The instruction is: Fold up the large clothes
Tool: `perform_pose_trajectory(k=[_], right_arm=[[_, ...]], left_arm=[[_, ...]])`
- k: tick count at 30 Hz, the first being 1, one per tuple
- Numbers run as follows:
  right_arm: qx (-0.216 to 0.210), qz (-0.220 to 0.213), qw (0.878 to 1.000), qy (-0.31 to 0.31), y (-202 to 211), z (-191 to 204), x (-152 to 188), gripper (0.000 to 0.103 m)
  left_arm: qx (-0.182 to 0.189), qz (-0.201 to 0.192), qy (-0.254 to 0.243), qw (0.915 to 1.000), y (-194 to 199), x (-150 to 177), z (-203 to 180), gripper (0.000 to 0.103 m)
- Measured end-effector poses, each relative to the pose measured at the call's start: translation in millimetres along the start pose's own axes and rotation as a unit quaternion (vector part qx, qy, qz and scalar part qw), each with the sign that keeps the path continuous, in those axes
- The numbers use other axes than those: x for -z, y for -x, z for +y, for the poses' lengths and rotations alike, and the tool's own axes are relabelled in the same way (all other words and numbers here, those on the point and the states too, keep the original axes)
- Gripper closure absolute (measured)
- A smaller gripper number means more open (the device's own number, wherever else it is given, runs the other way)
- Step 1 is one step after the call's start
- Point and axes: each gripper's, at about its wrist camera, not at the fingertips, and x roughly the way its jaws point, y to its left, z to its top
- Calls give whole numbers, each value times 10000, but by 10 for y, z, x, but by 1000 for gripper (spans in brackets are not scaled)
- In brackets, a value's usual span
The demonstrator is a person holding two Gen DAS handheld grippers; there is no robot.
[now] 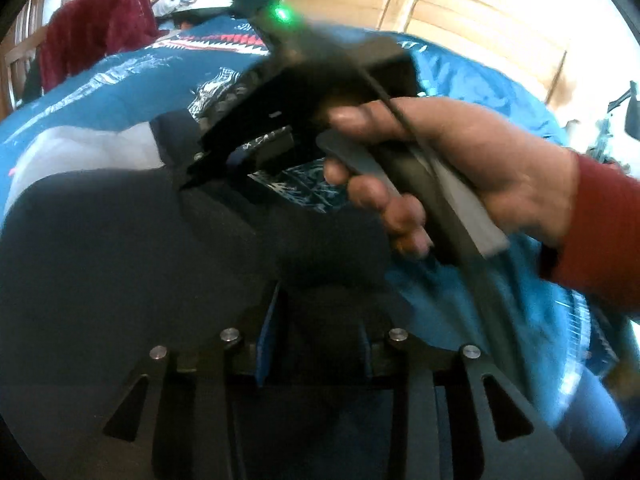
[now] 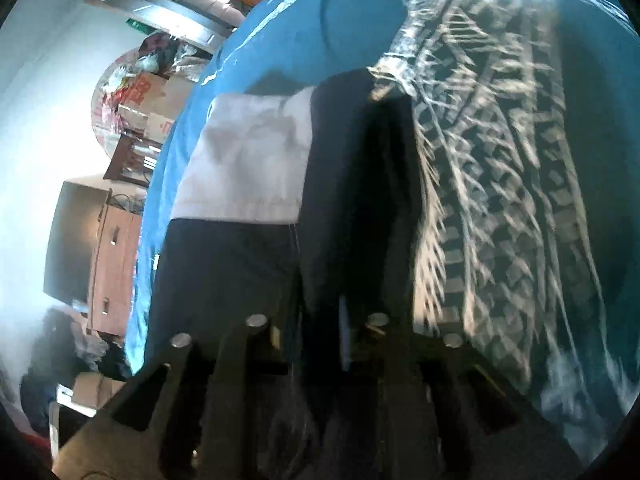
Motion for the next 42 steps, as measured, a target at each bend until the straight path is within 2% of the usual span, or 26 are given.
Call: perform_pose_trajectory(k=[1, 3, 4, 6, 7, 11, 12, 14, 15, 17, 20, 21, 24, 26, 28, 29, 31, 33, 35, 36, 38, 39, 41, 42], right_arm=[[-45, 32, 10000, 10, 73, 12, 76, 63], [-117, 81, 9999, 52, 241, 41, 313, 59], [-105, 100, 9999, 86, 313, 56, 428, 58], [-108, 109, 9999, 78, 446, 70, 675, 54], [-141, 120, 9998, 47, 485, 76, 780, 50], [-90, 65, 9999, 107, 508, 169, 1007, 49], [-48, 7, 9999, 112, 498, 181, 1008, 51], [-27, -96, 9999, 118, 480, 220, 1029, 88], [-58, -160, 9998, 118, 486, 248, 1053, 93], [-231, -295, 9993, 80, 521, 246, 1098, 94], [-149, -345, 9987, -334, 500, -61, 1152, 98], [-207, -348, 9983, -426, 443, -111, 1097, 98], [-112, -334, 9990, -286, 404, -110, 1074, 98], [-134, -329, 9989, -290, 406, -118, 1054, 98], [-118, -309, 9991, -269, 428, -110, 1042, 98], [-87, -307, 9992, -240, 449, -75, 1038, 98], [-66, -335, 9992, -198, 463, 26, 1054, 98], [-131, -375, 9990, -191, 478, 105, 1076, 98], [-69, -411, 9989, -201, 452, 97, 1107, 98], [-84, -414, 9985, -337, 423, 20, 1117, 98], [-238, -428, 9973, -553, 386, -142, 1144, 98], [-269, -440, 9973, -531, 375, -157, 1152, 98], [-303, -486, 9974, -427, 383, -154, 1163, 98], [-338, -495, 9973, -420, 384, -161, 1168, 98]], left_arm=[[40, -129, 23, 9999, 217, 78, -11, 64], [4, -350, 134, 9993, 616, 260, 4, 59], [-105, -505, 187, 9985, 831, 365, 28, 55], [-369, -750, 390, 9957, 1228, 606, 121, 53], [-483, -830, 448, 9944, 1357, 680, 160, 52], [-875, -937, 768, 9888, 1646, 1005, 391, 47], [-911, -843, 784, 9892, 1618, 1041, 415, 47], [-962, -687, 751, 9901, 1525, 1071, 473, 47], [-970, -590, 728, 9909, 1437, 1087, 504, 47], [-1030, -540, 741, 9904, 1303, 1075, 557, 47], [-1524, -421, 806, 9841, 1101, 1023, 761, 47], [-1700, -346, 845, 9812, 1024, 1033, 878, 42], [-1428, 67, 1103, 9836, 821, 1149, 1145, 43], [-1396, 196, 880, 9861, 875, 1171, 1088, 51], [-1134, 309, 789, 9899, 1021, 1215, 1016, 58], [-938, 231, 838, 9918, 1158, 1239, 972, 58], [-684, -233, 945, 9929, 1505, 1216, 943, 58], [-603, -837, 1131, 9882, 1747, 1082, 1017, 58], [-570, -1126, 1157, 9852, 1731, 943, 1129, 57], [-594, -1032, 1064, 9872, 1582, 882, 1206, 57], [-849, -224, 735, 9934, 1040, 930, 1385, 42], [-791, 159, 785, 9936, 791, 1026, 1499, 40], [-469, 91, 1101, 9928, 803, 1014, 1660, 38], [-523, 39, 1054, 9930, 899, 953, 1651, 40]])
